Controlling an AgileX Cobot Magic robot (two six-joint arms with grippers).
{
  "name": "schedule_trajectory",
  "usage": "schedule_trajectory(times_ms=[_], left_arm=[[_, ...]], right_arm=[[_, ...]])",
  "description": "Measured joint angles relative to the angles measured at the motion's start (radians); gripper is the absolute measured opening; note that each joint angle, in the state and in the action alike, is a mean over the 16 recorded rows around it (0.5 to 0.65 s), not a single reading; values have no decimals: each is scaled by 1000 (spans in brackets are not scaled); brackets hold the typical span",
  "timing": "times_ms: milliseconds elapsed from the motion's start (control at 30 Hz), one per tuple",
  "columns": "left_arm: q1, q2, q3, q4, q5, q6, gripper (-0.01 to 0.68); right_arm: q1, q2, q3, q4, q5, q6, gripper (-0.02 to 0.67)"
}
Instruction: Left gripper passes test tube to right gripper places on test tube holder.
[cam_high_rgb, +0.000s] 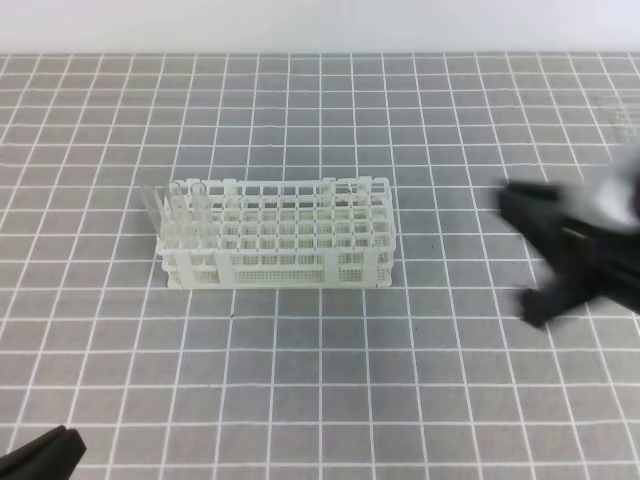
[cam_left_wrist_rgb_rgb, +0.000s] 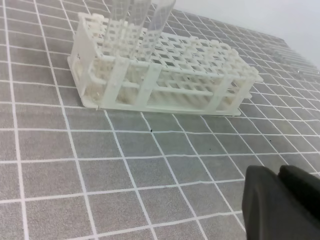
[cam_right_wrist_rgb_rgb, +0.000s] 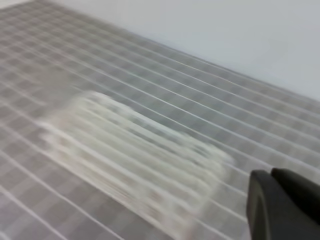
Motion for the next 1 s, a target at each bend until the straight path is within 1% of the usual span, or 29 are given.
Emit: schedule_trajectory(times_ms=[300, 467, 567, 700, 1000], left_arm=[[0, 0, 2, 0, -1, 0, 27], [0, 0, 2, 0, 0, 0, 27], [0, 0, 2, 0, 0, 0, 27], [0, 1, 2, 0, 0, 0, 27], [0, 0, 0, 0, 3, 0, 27]], right_arm=[[-282, -467, 400, -2, -32, 79, -13], [-383, -701, 565, -3, -36, 119, -13], [-413, -814, 630, -3, -32, 143, -13], [-430, -925, 682, -7, -24, 164, -13], [-433, -1035, 702, -17, -11, 182, -13]])
